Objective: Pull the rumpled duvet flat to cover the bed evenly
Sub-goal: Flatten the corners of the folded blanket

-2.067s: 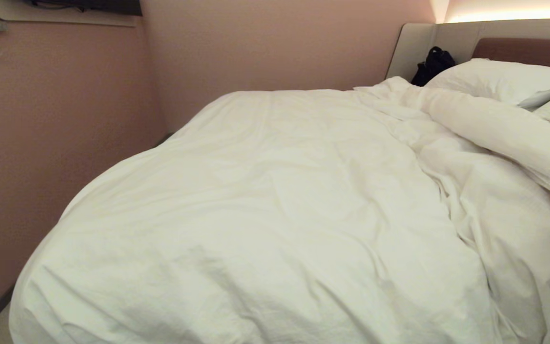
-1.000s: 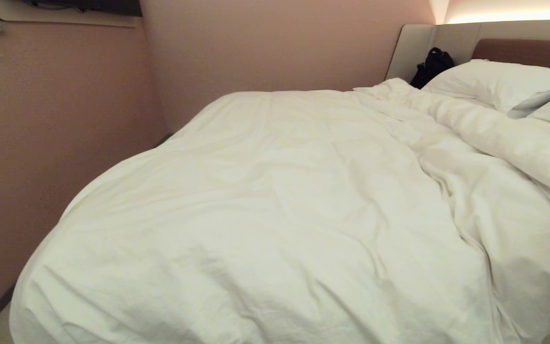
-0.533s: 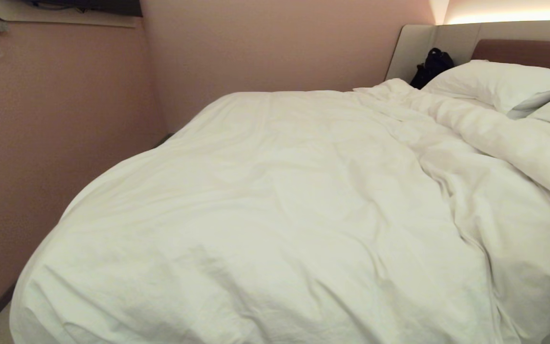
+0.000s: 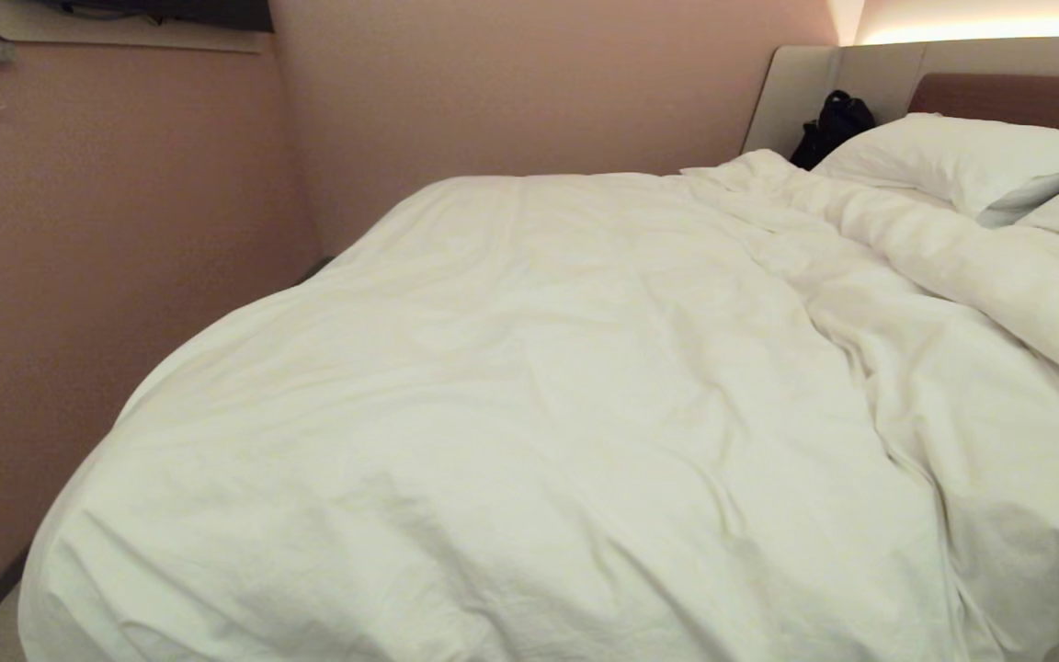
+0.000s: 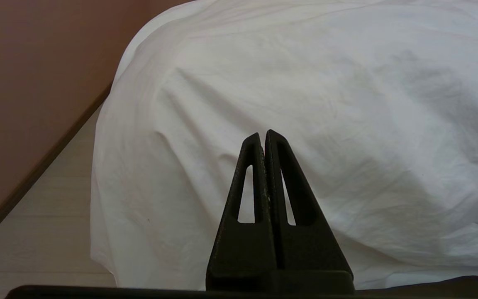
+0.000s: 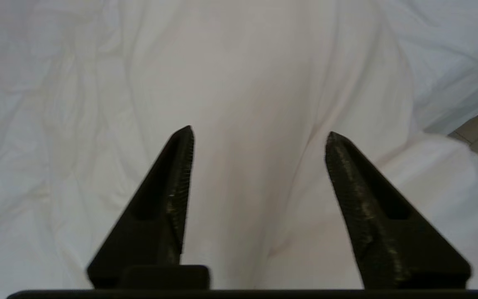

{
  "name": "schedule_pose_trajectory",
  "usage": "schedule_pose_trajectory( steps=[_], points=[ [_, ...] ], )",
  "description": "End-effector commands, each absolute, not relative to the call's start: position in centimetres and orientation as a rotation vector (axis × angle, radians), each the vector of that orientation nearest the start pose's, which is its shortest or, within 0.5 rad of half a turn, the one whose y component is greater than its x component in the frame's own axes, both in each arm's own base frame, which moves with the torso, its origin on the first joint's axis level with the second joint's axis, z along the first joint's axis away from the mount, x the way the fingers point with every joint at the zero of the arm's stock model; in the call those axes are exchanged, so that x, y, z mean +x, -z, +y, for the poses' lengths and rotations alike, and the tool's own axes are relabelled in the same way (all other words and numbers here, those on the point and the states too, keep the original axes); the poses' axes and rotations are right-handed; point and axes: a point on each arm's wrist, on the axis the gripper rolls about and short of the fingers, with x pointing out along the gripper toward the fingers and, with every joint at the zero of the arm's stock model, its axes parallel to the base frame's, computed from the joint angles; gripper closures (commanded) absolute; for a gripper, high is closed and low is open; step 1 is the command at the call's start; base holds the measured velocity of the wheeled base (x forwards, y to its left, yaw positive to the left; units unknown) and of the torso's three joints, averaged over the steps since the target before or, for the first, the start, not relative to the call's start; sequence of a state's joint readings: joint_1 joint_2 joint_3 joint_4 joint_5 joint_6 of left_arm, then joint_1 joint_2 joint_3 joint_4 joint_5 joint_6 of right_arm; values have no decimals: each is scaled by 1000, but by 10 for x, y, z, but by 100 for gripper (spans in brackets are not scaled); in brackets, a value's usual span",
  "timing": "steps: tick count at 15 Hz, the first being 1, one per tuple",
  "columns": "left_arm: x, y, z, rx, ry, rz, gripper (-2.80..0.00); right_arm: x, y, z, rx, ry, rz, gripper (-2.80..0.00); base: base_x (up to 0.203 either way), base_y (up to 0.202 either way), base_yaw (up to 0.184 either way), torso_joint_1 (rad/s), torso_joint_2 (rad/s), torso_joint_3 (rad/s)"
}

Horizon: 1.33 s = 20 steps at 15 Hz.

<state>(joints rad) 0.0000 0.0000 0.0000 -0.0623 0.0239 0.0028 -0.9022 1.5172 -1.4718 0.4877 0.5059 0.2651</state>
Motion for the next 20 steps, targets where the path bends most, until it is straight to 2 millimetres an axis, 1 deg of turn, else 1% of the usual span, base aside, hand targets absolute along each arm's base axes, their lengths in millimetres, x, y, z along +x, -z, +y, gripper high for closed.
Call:
schedule_pose_trajectory(
  steps=[1,4,9,13,14,15,17,20],
  points=[
    [-23,-82,1,2,-25,-63,0,173,-301,-218,679,379,382,0,0,0,0,0,0,0],
    [-23,-82,1,2,-25,-63,0,176,-291,-254,713,437,380,0,0,0,0,0,0,0],
    [-23,-82,1,2,-25,-63,0,183,-254,-320,786,513,406,0,0,0,0,0,0,0],
    [-23,-82,1,2,-25,-63,0,188,-222,-366,833,554,424,0,0,0,0,0,0,0],
    [-23,-82,1,2,-25,-63,0,188,-215,-374,840,558,426,0,0,0,0,0,0,0],
    [-23,-82,1,2,-25,-63,0,191,-204,-384,856,554,434,0,0,0,0,0,0,0],
    [-23,-82,1,2,-25,-63,0,192,-184,-399,868,491,437,0,0,0,0,0,0,0],
    [-23,-82,1,2,-25,-63,0,195,-165,-406,884,384,444,0,0,0,0,0,0,0]
  ],
)
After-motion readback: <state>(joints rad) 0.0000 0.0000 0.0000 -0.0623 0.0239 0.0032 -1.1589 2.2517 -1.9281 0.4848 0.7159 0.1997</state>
